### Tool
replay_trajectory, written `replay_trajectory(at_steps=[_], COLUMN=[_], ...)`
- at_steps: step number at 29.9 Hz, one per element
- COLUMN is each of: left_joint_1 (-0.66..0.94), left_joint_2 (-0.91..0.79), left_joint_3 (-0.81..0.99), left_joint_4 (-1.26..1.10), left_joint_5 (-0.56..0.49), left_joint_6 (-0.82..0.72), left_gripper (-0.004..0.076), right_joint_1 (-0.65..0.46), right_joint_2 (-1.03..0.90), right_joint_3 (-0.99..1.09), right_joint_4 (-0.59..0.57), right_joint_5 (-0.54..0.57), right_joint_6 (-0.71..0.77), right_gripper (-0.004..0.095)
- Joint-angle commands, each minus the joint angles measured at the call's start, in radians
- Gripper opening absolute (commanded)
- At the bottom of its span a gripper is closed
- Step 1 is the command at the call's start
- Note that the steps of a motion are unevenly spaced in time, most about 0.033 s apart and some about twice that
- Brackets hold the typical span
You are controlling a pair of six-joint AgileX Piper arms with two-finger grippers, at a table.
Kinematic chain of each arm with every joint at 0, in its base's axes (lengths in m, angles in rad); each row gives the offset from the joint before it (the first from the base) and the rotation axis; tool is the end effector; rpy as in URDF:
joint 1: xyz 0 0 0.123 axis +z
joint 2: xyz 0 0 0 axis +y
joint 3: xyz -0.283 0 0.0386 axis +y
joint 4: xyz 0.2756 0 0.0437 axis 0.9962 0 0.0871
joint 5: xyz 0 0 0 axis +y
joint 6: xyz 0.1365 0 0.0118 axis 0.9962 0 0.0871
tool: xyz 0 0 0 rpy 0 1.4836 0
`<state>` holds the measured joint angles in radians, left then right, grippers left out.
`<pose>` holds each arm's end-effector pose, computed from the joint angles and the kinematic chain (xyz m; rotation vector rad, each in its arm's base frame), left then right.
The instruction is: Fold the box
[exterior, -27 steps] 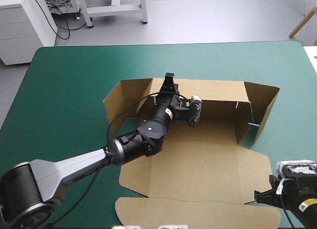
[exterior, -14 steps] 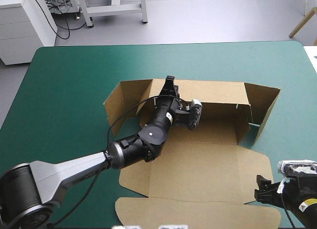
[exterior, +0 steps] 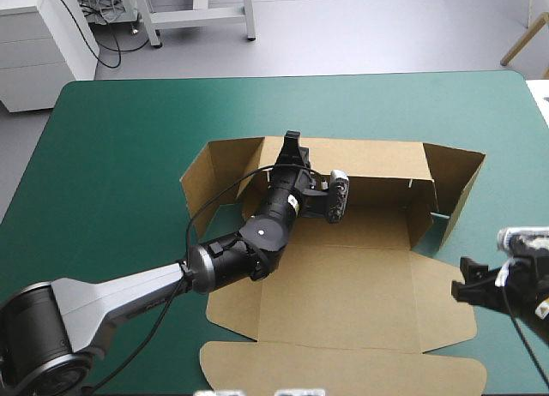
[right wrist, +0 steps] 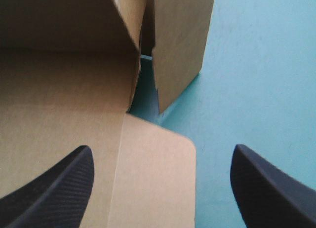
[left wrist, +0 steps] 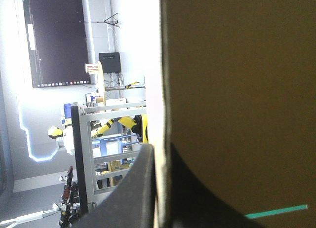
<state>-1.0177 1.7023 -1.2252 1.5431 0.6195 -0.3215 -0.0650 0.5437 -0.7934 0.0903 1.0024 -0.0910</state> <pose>0.3002 -0.3347 0.2663 1.5568 1.2112 0.7394 0.1419 0.0012 0.3286 -0.0161 2.2323 0.0265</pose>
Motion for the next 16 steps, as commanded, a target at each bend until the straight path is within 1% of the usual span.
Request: replay_trajectory(at_steps=[1,8,12,16], left_joint_1=[-0.010,-0.010,-0.010,-0.010], left_joint_2=[-0.033,-0.033,-0.033,-0.033], left_joint_3=[-0.012,-0.012,-0.012,-0.012], left_joint_4=[-0.009,-0.009,-0.009,-0.009], left_joint_5=[-0.006,-0.004,0.013,0.013], left_joint_6=[-0.023,-0.023,-0.023,-0.016], left_gripper=[-0.0010,-0.0010,-0.0010,-0.0010], right_joint_1=[0.003,0.001,0.001,0.001], right_joint_2=[0.174,0.532,0.729,0.878], right_joint_3=[-0.199,-0.541,-0.708,-0.846], right_joint_4=[-0.039,-0.033,-0.004,0.016], right_joint_5=[-0.077,-0.098,-0.083,-0.051], right_joint_6=[0.002,0.057,0.070,0.070], right_gripper=[0.0692,0.0692,0.0691,0.0691])
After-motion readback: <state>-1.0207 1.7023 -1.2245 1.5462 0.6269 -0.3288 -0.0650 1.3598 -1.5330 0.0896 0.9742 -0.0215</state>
